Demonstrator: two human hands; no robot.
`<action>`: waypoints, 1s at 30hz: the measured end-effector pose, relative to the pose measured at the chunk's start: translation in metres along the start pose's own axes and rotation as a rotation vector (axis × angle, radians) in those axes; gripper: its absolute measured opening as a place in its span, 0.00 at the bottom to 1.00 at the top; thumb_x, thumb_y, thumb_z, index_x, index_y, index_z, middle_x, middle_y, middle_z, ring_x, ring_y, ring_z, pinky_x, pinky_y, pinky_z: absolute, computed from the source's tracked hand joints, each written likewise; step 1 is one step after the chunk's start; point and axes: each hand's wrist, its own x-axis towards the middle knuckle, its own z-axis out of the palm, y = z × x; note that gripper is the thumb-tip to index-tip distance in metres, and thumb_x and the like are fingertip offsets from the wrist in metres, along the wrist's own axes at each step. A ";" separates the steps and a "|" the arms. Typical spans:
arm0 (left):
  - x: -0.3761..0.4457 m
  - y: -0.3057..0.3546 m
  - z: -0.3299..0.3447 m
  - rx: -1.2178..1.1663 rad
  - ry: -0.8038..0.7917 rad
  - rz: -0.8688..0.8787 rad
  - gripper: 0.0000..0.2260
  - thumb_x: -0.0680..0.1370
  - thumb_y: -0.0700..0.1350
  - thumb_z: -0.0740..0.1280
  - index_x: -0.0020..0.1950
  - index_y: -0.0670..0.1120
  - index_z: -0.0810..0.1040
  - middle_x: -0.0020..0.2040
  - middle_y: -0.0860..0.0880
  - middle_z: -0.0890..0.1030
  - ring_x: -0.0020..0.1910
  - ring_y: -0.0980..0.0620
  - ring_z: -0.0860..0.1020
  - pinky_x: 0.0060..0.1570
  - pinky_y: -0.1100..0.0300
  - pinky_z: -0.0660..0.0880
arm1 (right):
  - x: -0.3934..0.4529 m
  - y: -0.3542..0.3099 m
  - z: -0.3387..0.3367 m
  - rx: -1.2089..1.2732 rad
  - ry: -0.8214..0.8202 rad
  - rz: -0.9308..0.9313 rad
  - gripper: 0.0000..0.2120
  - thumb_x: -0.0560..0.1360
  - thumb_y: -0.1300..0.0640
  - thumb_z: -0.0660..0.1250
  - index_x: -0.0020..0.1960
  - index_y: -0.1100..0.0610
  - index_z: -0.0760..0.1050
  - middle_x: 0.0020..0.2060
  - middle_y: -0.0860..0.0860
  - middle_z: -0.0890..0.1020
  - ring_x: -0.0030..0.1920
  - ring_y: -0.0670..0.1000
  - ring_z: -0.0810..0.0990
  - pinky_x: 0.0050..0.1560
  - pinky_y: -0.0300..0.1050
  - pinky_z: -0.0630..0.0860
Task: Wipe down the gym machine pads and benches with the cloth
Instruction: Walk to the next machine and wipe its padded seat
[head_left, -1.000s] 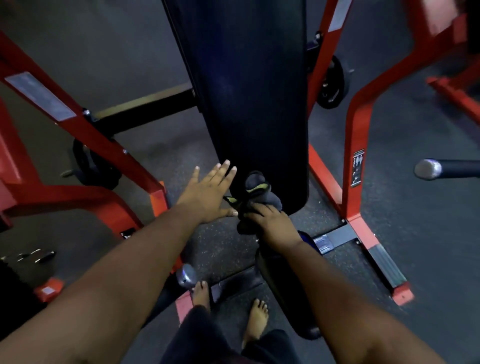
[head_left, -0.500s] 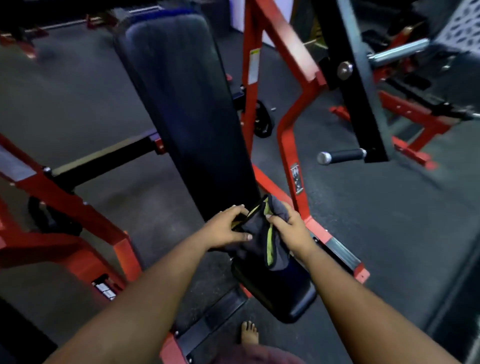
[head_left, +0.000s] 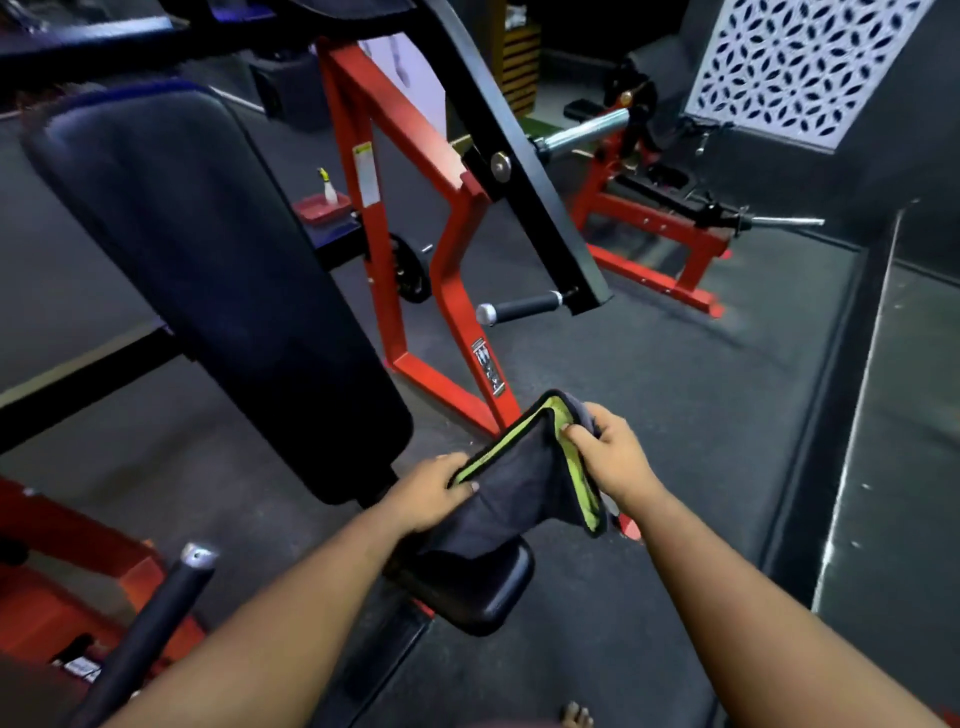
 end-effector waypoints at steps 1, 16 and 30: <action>0.006 0.009 0.008 -0.046 0.015 -0.045 0.06 0.82 0.47 0.68 0.52 0.45 0.75 0.46 0.47 0.79 0.50 0.45 0.79 0.48 0.55 0.69 | 0.003 0.006 -0.013 -0.026 0.025 -0.002 0.12 0.78 0.61 0.68 0.50 0.44 0.81 0.44 0.41 0.86 0.45 0.39 0.82 0.51 0.41 0.77; 0.102 0.079 0.044 0.258 -0.058 -0.052 0.17 0.76 0.57 0.73 0.53 0.45 0.79 0.49 0.47 0.83 0.51 0.45 0.81 0.49 0.52 0.72 | 0.080 0.050 -0.162 -0.142 0.182 0.007 0.08 0.84 0.48 0.61 0.57 0.52 0.73 0.48 0.47 0.82 0.54 0.55 0.80 0.48 0.44 0.71; 0.290 0.144 0.095 -0.237 -0.007 0.043 0.15 0.71 0.65 0.71 0.45 0.55 0.77 0.36 0.58 0.80 0.36 0.66 0.76 0.40 0.64 0.72 | 0.186 0.089 -0.308 -0.456 0.367 0.161 0.09 0.80 0.54 0.66 0.60 0.47 0.79 0.55 0.49 0.86 0.58 0.53 0.82 0.56 0.47 0.75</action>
